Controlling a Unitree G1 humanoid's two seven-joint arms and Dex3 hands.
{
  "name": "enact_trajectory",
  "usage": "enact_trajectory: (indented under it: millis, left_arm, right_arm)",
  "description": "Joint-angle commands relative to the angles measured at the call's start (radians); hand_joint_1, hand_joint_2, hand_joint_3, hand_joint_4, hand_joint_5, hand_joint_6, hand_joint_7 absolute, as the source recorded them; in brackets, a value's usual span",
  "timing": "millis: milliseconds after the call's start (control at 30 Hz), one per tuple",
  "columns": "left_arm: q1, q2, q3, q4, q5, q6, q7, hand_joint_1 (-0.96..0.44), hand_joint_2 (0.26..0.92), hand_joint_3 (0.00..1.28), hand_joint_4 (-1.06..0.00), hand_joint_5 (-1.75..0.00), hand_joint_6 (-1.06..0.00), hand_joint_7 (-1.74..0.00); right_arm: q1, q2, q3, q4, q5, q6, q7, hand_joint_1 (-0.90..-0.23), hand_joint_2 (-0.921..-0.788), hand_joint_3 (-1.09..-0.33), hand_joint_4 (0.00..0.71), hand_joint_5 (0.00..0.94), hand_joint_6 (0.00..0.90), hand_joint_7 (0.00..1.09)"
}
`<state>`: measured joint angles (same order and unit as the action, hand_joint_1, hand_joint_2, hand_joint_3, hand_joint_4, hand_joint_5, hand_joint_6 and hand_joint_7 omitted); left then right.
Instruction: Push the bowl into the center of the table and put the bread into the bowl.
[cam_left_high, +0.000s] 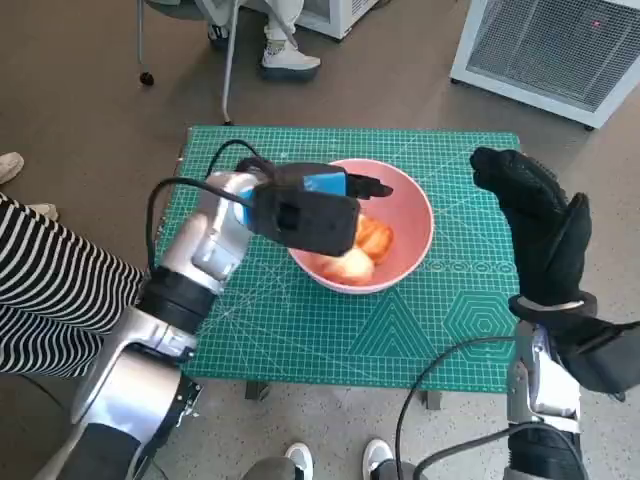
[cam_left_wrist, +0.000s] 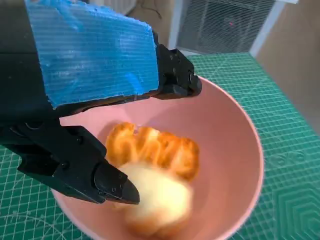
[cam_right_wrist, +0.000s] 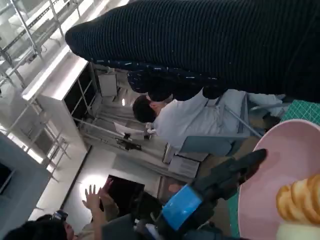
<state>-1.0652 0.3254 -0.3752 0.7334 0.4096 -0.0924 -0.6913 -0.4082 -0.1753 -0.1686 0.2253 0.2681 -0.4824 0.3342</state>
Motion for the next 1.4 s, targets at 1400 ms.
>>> enact_trajectory:
  millis: [1400]
  left_arm:
    - [0.373, -0.224, 0.499, -0.379, -0.712, -0.28, 0.202, -0.66, 0.921, 0.37, -0.13, -0.04, 0.0, -0.61]
  right_arm:
    - [-0.218, 0.015, 0.053, 0.021, -0.171, 0.069, -0.194, -0.824, -0.921, -0.772, 0.222, 0.0, 0.061, 0.56]
